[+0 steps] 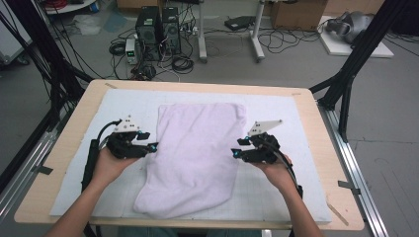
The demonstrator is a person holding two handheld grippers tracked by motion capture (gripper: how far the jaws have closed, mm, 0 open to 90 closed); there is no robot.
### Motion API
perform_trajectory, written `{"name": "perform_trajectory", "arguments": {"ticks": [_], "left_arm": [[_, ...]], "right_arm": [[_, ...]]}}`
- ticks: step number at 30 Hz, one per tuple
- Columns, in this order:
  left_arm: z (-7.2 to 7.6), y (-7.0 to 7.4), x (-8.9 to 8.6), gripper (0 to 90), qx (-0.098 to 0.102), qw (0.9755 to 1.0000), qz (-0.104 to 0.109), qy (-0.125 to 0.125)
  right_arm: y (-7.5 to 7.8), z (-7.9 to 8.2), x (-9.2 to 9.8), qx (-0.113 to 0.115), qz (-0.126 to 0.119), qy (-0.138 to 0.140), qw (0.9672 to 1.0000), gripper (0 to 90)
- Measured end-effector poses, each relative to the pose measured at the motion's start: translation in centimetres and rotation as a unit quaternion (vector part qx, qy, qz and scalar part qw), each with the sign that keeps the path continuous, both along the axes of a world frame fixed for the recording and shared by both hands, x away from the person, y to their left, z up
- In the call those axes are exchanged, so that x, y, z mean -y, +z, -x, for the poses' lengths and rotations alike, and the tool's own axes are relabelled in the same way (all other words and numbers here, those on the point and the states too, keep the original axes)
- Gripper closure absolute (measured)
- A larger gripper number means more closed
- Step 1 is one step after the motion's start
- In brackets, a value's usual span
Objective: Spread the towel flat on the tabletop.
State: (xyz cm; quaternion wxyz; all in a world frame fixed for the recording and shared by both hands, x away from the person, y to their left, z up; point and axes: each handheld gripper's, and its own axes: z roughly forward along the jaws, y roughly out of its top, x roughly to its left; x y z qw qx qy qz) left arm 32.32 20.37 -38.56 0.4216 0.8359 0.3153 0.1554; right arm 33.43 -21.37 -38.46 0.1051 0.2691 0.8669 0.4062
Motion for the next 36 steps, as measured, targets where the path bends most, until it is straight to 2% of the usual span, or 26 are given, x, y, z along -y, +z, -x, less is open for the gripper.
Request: {"name": "perform_trajectory", "arguments": {"ticks": [3,4,5,7,8,10,12,13,16,19,21,22,23,25,26,28,29,30,31,32,33,34,36], "left_arm": [[2.0,-0.6,0.3,45.2,-0.003,0.9997,0.014,-0.019],[2.6,-0.9,0.4,44.7,-0.003,0.9996,0.014,-0.023],[3.1,-1.3,0.5,44.7,-0.007,0.9994,0.012,-0.032],[3.7,-2.2,0.8,46.6,-0.021,0.9987,0.007,-0.045],[3.9,-2.7,0.9,49.1,-0.028,0.9982,0.003,-0.054],[4.2,-3.5,1.5,59.9,-0.039,0.9962,-0.026,-0.074],[4.2,-4.1,1.8,68.5,-0.047,0.9949,-0.030,-0.083],[4.1,-4.4,1.9,74.9,-0.052,0.9949,-0.030,-0.081],[3.6,-4.7,1.8,86.1,-0.058,0.9949,-0.026,-0.078],[3.4,-4.4,1.6,87.5,-0.058,0.9952,-0.023,-0.075],[3.3,-4.0,1.4,87.8,-0.052,0.9963,-0.016,-0.067],[3.2,-3.7,1.2,87.8,-0.048,0.9967,-0.009,-0.064],[3.0,-3.2,0.9,87.8,-0.045,0.9974,0.007,-0.056],[2.5,-2.4,0.6,87.8,-0.038,0.9980,0.015,-0.048],[2.1,-2.0,0.5,87.8,-0.034,0.9984,0.018,-0.043],[1.3,-1.2,0.5,87.8,-0.026,0.9989,0.022,-0.033],[0.9,-0.9,0.6,88.0,-0.021,0.9993,0.019,-0.024],[0.5,-0.7,0.7,89.6,-0.015,0.9996,0.016,-0.017],[0.1,-0.7,0.7,89.6,-0.014,0.9997,0.014,-0.012],[-0.2,-0.9,0.8,89.6,-0.017,0.9997,0.013,-0.011],[-0.3,-1.0,0.8,84.4,-0.021,0.9997,0.009,-0.013],[-0.3,-1.1,0.8,84.4,-0.025,0.9996,0.009,-0.012],[0.4,-1.1,0.8,77.8,-0.022,0.9994,0.017,-0.023]], "right_arm": [[-0.8,2.1,0.1,-0.005,-0.017,0.012,0.9998,51.1],[-1.5,3.5,0.0,-0.009,-0.024,0.023,0.9994,50.7],[-1.5,3.5,0.0,-0.009,-0.024,0.023,0.9994,50.7],[-2.5,4.5,-0.4,-0.014,-0.017,0.036,0.9991,50.5],[-3.0,5.0,-0.6,-0.020,-0.015,0.042,0.9988,50.5],[-4.0,5.7,-1.1,-0.036,-0.015,0.054,0.9978,50.6],[-4.8,6.0,-1.7,-0.039,-0.002,0.061,0.9974,51.6],[-5.1,6.0,-1.9,-0.043,0.002,0.063,0.9971,53.5],[-5.7,5.7,-2.6,-0.049,0.012,0.068,0.9964,65.4],[-5.7,5.1,-2.9,-0.053,0.006,0.085,0.9950,87.2],[-5.5,4.8,-3.0,-0.055,0.008,0.089,0.9945,88.6],[-5.1,4.8,-3.1,-0.048,0.007,0.091,0.9947,89.0],[-4.5,4.8,-3.1,-0.041,0.006,0.091,0.9950,90.0],[-3.1,4.5,-3.0,-0.018,0.000,0.087,0.9961,90.0],[-1.8,3.7,-2.9,-0.005,-0.001,0.079,0.9968,90.0],[-1.3,3.2,-2.9,0.000,-0.005,0.073,0.9973,90.0],[-1.0,2.7,-2.8,-0.006,-0.015,0.071,0.9973,89.9],[-0.8,2.4,-2.9,-0.012,-0.027,0.075,0.9967,89.6],[-0.8,2.3,-3.0,-0.015,-0.030,0.081,0.9961,89.4],[-0.9,2.4,-3.3,-0.016,-0.022,0.087,0.9958,86.0],[-1.4,2.9,-3.7,-0.023,-0.011,0.098,0.9948,82.6],[-1.4,2.9,-3.7,-0.023,-0.011,0.098,0.9948,80.4],[-1.9,3.7,-3.7,-0.023,-0.007,0.104,0.9943,77.0]]}}
